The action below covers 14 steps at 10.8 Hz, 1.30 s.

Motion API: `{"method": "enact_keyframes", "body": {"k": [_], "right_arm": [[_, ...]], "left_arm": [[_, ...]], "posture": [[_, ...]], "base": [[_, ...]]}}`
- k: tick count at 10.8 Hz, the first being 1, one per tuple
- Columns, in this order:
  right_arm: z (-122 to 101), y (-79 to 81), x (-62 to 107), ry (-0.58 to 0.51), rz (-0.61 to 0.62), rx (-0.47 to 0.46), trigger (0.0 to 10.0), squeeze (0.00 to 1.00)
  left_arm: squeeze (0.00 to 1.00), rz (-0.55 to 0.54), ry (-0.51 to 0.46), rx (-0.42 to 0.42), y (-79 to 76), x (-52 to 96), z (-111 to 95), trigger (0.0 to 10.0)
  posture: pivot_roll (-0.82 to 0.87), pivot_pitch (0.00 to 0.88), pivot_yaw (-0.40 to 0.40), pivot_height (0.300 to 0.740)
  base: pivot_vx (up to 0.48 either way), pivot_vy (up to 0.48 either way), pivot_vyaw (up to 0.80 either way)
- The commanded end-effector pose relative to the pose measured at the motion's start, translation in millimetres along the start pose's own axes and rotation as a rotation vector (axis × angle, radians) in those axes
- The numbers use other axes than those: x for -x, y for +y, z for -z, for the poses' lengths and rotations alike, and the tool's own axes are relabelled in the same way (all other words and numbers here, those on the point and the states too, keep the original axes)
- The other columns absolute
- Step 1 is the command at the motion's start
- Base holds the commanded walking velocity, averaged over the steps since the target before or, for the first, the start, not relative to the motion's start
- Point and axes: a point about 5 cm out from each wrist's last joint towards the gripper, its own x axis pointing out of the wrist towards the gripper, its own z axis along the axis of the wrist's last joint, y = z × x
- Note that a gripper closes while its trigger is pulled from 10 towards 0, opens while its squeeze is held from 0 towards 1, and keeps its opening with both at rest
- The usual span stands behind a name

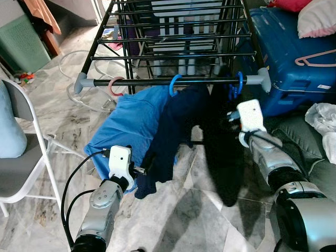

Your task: Hang hanger

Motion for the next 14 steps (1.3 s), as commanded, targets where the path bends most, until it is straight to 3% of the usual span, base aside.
{"method": "enact_keyframes", "body": {"k": [1,6,10,12,14], "right_arm": [[3,-1.8,0.4,0.012,0.015,0.019,0.0,0.0],[6,-9.6,2.0,0.0,0.076,0.011,0.0,0.0],[-13,-7.2,3.5,-0.162,0.079,-0.008,0.0,0.0],[-17,-2.8,10.9,-0.265,0.072,-0.035,0.0,0.0],[-7,5.9,30.1,-0.329,0.046,-0.055,0.0,0.0]], "left_arm": [[0.0,-0.01,0.027,-0.011,4.2,1.6,3,10.0],[0.0,0.003,0.03,-0.007,1.2,1.6,5,10.0],[0.0,-0.008,0.028,-0.001,1.3,3.2,6,10.0],[0.0,-0.009,0.031,0.003,0.2,3.8,7,10.0],[0.0,-0.007,0.033,0.008,-1.1,3.4,8,10.0]], "posture": [[-0.07,0.109,0.116,0.74],[-0.08,0.112,0.118,0.74],[-0.08,0.118,0.111,0.74],[-0.09,0.123,0.107,0.74],[-0.1,0.126,0.105,0.74]], "base": [[0.0,0.0,0.0],[0.0,0.0,0.0],[0.0,0.0,0.0],[0.0,0.0,0.0],[0.0,0.0,0.0]]}}
